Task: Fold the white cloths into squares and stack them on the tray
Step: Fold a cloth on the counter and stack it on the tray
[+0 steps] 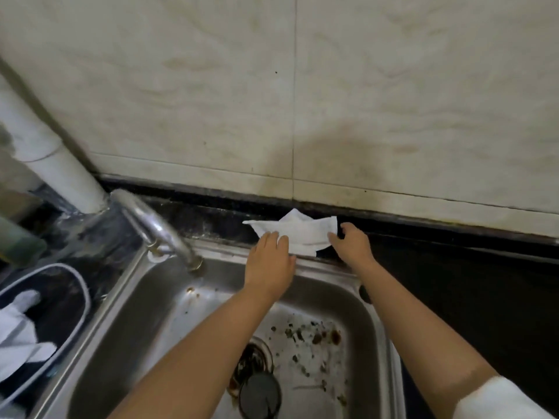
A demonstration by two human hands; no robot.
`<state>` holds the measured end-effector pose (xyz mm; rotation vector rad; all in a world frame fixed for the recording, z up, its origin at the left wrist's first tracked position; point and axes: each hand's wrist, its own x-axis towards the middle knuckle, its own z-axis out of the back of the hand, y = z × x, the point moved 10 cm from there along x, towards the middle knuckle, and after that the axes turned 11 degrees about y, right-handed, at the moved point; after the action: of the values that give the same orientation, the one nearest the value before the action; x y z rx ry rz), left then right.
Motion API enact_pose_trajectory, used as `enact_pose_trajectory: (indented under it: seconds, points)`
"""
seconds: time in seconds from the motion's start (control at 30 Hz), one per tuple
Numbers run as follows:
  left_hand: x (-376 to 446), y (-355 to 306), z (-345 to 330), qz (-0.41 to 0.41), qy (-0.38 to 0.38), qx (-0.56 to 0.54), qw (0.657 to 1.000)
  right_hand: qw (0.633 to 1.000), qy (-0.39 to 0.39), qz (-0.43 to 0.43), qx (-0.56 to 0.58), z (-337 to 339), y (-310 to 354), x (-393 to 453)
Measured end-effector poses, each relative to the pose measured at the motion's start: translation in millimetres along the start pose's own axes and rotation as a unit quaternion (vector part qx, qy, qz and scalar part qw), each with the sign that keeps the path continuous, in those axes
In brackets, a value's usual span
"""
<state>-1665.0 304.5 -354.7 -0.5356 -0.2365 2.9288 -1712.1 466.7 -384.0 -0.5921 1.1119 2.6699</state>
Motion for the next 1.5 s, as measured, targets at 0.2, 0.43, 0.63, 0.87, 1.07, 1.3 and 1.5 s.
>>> enact_pose_trajectory:
  seconds: [0.2, 0.43, 0.63, 0.87, 1.07, 1.3, 1.5]
  points:
    - [62.0, 0.4, 7.4, 0.019, -0.014, 0.021, 0.999, 0.988, -0.031, -0.017, 0.152, -1.1, -15.6, 35.4]
    - [71.6, 17.9, 7.8, 0.051, -0.039, 0.05, 0.997, 0.987, 0.0, 0.063, 0.15, 22.0, 0.0, 19.9]
    - [33.0, -13.1, 38.4, -0.021, -0.125, -0.078, 0.989, 0.987, -0.014, 0.152, 0.053, 60.3, 31.8, -31.8]
    - [-36.6, -78.3, 124.5, -0.159, -0.218, -0.09, 0.959, 0.976, -0.144, 0.158, 0.026, 156.0, 41.5, -137.0]
    - [-121.6, -187.5, 156.2, -0.312, -0.244, -0.084, 0.914, 0.949, -0.288, 0.123, -0.016, 232.3, 6.4, -301.4]
    - [-232.1, -349.6, 84.7, -0.473, -0.128, -0.05, 0.87, 0.896, -0.435, -0.088, -0.02, 270.7, -160.4, -520.0]
    - [-351.4, -500.1, 7.0, -0.584, -0.07, 0.007, 0.809, 0.846, -0.465, -0.257, -0.038, 269.3, -303.3, -690.7]
